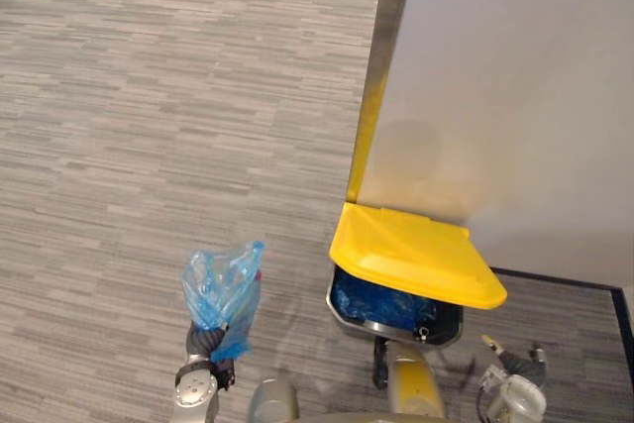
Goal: Gather rubbish on tea table into small bin, then transfer packed bag to large trash can.
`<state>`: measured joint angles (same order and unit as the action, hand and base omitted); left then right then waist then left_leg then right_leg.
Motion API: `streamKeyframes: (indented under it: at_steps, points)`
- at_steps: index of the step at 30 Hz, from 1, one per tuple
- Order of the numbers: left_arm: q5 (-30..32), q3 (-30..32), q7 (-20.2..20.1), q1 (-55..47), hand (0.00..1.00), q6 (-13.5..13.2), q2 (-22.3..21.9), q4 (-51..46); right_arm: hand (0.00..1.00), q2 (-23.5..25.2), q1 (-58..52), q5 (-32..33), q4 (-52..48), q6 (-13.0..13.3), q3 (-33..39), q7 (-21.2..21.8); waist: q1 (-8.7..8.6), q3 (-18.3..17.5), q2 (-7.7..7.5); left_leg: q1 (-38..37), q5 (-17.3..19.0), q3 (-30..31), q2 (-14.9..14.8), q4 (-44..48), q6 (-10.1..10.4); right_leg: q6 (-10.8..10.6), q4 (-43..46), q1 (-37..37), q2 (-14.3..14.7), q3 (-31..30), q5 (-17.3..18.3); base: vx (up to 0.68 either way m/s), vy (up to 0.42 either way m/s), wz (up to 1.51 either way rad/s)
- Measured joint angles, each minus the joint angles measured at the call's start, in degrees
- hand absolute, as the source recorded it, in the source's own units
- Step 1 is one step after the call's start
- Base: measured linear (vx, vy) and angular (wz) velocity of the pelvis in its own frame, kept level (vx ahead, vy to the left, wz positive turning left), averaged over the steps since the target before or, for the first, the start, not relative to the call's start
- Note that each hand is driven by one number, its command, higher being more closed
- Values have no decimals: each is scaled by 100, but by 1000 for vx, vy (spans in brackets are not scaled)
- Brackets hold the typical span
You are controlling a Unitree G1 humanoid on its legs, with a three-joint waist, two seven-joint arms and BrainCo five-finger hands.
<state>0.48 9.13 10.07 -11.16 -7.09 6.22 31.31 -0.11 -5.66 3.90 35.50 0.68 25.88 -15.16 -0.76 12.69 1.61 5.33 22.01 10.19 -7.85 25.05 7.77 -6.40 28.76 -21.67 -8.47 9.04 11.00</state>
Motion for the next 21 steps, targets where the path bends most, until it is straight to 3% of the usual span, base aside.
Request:
streamKeyframes:
  at_steps: [3,6,8,11,18,21]
  points:
    - [1,-1,-6,146,100,0,128,98,0,-65,354,-97,19,0,-940,316,-4,96,14,105,-15,44,-7,14,28,0,-11,-85,34,-11,-1,-3,-10,2]
    - [-7,-26,-6,354,100,-10,181,80,0,-251,1393,-331,2,23,-1829,499,20,434,87,210,-19,63,-9,157,35,39,-1,-85,33,22,-58,-8,-1,6]
    - [-17,-94,-5,397,100,-19,192,-9,0,-368,1940,-411,-12,57,-2031,522,31,591,120,243,-26,64,-10,175,46,92,-6,-91,30,35,-131,1,10,5]
    - [-116,-300,3,437,100,-99,196,-287,0,-755,2849,-435,-46,90,-2197,380,193,739,127,358,-102,55,-29,181,166,168,-66,-114,21,92,-183,2,-3,11]
    - [-462,-1022,-57,463,100,-304,213,-1402,0,-1687,3903,-399,-279,67,-2502,263,198,831,120,499,-295,40,-44,89,126,481,-351,-36,13,117,-396,-26,12,11]
    - [-566,-1448,-296,490,100,-355,328,-1839,0,-1844,4007,-371,-366,66,-2726,299,176,837,130,572,-389,65,-45,84,114,350,-524,19,13,171,-540,-90,-3,12]
